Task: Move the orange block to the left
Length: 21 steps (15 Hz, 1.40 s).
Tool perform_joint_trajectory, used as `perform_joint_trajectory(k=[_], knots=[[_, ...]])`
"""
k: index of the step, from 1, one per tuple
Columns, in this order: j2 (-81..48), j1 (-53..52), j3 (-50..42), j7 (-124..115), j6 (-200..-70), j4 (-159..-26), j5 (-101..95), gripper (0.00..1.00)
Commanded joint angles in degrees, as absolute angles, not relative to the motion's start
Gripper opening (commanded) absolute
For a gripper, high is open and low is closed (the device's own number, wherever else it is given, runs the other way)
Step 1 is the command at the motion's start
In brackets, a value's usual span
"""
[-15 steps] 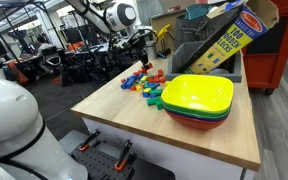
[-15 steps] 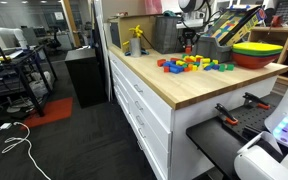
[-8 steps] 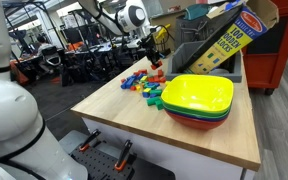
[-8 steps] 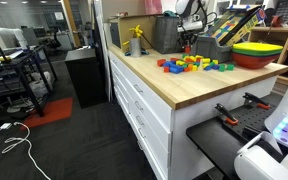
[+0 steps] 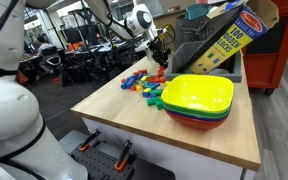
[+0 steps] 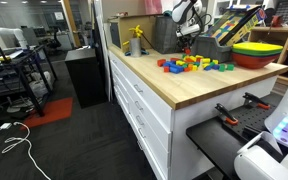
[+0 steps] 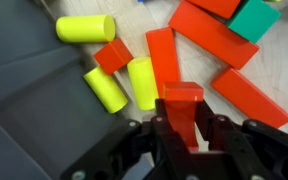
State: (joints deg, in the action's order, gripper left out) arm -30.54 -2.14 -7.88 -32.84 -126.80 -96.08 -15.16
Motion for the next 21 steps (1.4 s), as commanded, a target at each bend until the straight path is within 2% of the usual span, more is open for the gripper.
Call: perform_joint_trajectory(k=[1, 15, 16, 17, 21], knots=[[-34.2, -3.3, -9.8, -31.0, -122.7, -90.4, -16.7, 0.08], [-43.1, -6.2, -14.0, -32.5, -117.5, -78.0, -24.5, 0.08], [-43.4, -6.5, -14.2, -32.3, -117.4, -77.3, -25.3, 0.58], [-43.6, -7.1, -14.7, -32.5, -117.6, -76.9, -26.5, 0.59], [-42.4, -8.6, -14.8, -32.2, -118.2, -78.0, -28.8, 0.88]])
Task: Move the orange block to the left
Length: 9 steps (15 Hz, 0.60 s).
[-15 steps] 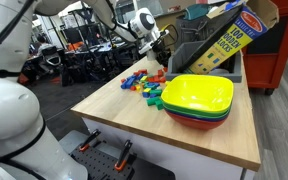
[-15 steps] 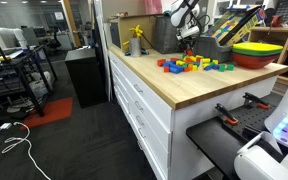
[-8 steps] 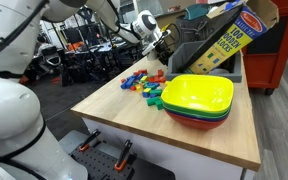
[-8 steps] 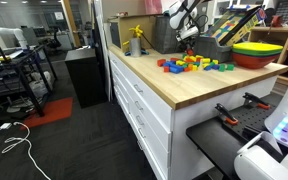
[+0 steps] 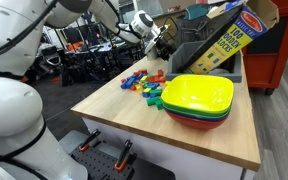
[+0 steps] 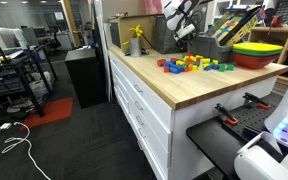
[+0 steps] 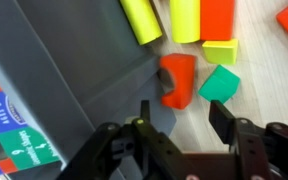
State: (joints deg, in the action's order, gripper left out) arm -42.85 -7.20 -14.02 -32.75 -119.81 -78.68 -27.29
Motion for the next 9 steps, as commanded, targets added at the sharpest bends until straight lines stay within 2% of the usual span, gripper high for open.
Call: perform_joint_trajectory(k=[1, 2, 9], knots=[[-42.3, -8.9, -14.9, -32.4, -118.2, -78.1, -29.3, 0.95], [-41.9, -9.2, -14.8, -32.4, -118.4, -78.6, -29.6, 1.00], [-35.8, -8.9, -12.0, -35.0, -118.7, -82.2, -22.6, 1.00]])
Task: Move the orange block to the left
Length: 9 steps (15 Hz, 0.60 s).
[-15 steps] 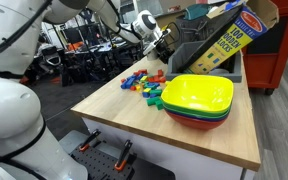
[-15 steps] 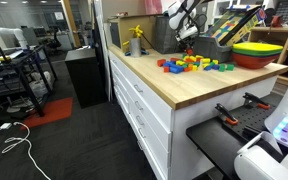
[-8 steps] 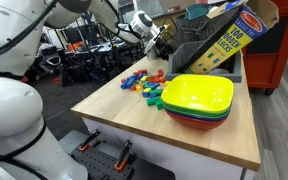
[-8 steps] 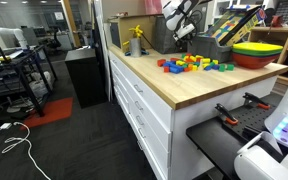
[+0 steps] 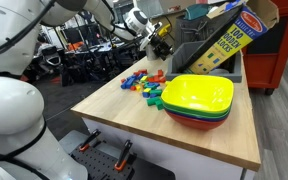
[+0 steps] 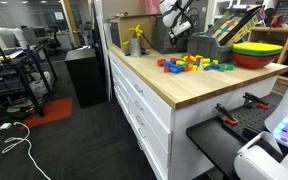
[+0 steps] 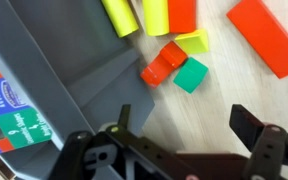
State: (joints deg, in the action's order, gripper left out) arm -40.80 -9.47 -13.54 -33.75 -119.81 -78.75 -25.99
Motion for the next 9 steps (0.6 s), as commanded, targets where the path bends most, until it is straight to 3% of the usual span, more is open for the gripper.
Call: perform_joint_trajectory(k=[1, 9], knots=[[-34.5, -8.6, -11.4, -35.3, -118.8, -82.9, -20.8, 1.00], [-24.2, -7.1, -8.1, -37.8, -121.7, -93.4, -9.0, 1.00]])
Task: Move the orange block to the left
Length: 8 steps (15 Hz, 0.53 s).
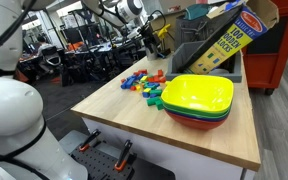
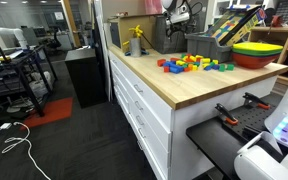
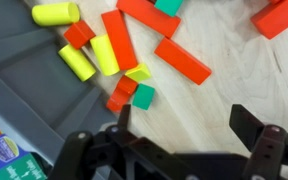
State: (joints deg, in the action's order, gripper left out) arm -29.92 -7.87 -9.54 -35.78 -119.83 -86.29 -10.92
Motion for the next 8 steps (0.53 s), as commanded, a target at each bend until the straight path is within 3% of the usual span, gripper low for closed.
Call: perform_joint_trajectory(k=[1, 8], knots=[[-23.1, -6.9, -7.7, -38.2, -122.8, -95.2, -8.1, 1.00], [-15.1, -7.3, -5.0, -39.2, -131.8, -109.4, -6.0, 1.00]])
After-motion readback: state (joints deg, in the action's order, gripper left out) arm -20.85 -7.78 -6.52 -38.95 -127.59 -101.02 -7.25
